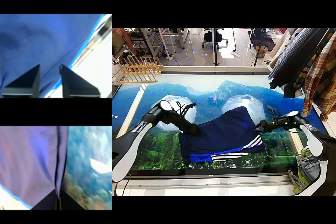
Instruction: Fold the clothes and pants, and hang the long-sleeved shirts on hangers.
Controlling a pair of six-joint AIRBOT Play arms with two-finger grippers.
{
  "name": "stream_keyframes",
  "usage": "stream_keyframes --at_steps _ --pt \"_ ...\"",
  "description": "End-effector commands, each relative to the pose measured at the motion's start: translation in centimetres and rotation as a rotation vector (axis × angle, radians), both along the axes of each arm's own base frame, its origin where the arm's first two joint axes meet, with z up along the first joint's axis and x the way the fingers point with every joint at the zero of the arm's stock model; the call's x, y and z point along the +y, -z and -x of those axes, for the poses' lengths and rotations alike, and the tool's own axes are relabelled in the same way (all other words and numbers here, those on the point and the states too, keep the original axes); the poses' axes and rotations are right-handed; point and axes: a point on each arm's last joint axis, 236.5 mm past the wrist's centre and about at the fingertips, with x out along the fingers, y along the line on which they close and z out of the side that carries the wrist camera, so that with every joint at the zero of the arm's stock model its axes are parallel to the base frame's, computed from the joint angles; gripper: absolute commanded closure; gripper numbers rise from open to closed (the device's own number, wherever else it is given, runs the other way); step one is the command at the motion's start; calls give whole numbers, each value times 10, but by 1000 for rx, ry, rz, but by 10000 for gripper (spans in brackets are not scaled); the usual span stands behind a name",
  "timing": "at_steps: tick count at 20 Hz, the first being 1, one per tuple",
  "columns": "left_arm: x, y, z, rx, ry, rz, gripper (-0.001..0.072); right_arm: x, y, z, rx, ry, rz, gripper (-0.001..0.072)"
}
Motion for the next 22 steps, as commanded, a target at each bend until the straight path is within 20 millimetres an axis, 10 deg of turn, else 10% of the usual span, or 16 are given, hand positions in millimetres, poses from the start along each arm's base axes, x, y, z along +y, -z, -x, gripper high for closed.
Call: stream_keyframes --at_steps 1,5,9,12,17,20,22 --pt "14 16 10 18 45 -78 557 -14 -26 -14 -34 21 71 700" --pt "3 46 34 112 59 -84 594 -65 -70 -20 -116 78 453 701" --pt "-17 81 28 142 -15 -110 642 -18 -123 -18 -239 37 490 701" --pt "-5 55 9 103 -71 -92 641 72 -147 -4 -323 -109 457 701" --pt "42 -91 -6 -48 -171 57 560 273 -170 62 -648 -438 389 701" --pt "86 -150 2 -149 -280 69 562 370 -139 128 -704 -577 317 699" --pt "118 -174 5 -211 -359 61 562 399 -101 156 -635 -612 320 690"
